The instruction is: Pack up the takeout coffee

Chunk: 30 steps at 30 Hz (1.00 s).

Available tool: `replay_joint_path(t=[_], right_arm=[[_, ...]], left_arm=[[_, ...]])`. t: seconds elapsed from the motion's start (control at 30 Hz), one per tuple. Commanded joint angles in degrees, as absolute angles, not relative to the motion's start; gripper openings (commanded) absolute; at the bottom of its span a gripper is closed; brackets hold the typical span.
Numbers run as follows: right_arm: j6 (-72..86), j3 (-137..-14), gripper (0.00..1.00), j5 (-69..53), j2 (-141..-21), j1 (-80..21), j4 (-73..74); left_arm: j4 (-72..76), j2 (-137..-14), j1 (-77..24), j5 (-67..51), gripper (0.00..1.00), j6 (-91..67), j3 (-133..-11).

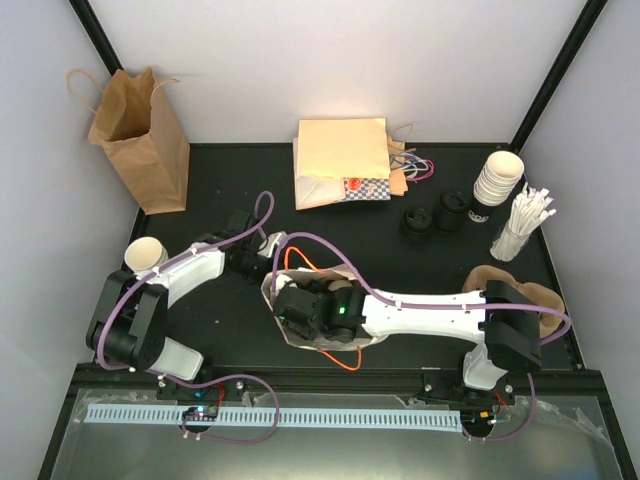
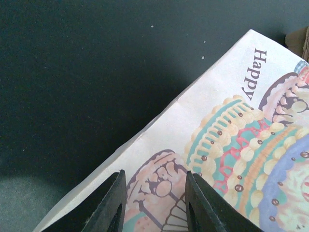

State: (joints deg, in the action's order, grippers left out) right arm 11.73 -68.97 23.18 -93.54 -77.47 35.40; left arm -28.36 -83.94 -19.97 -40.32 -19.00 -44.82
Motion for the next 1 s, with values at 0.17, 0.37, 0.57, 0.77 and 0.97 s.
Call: replay_joint_path(t=[0.17,0.37,0.57,0.77,0.97], right_arm=[[9.8,-65.8,0.31,30.1,-92.2,-78.4,43.1],[8.2,-66.7,0.32,33.5,-94.0,-78.6,39.4],[8.4,-66.3,0.39,32.5,-94.3,-79.2,38.7],[8.7,-65.6,0.62,30.7,-93.2,-79.3,39.4],[10.3,-67.3,0.96,29.6,-91.1,-79.3,40.7]], left_arm=[[-36.0,-79.8,-20.9,-39.6,0.42,-18.8,-48.3],[-38.9,-75.8,-20.3,-36.3,0.57,-19.0,-51.7],[-42.9,-68.7,-19.4,-29.4,0.69,-19.3,-54.6],[-46.6,-62.8,-19.5,-30.7,0.7,-17.9,-57.6],[-48.4,-54.9,-19.8,-32.6,0.71,-17.3,-56.9]])
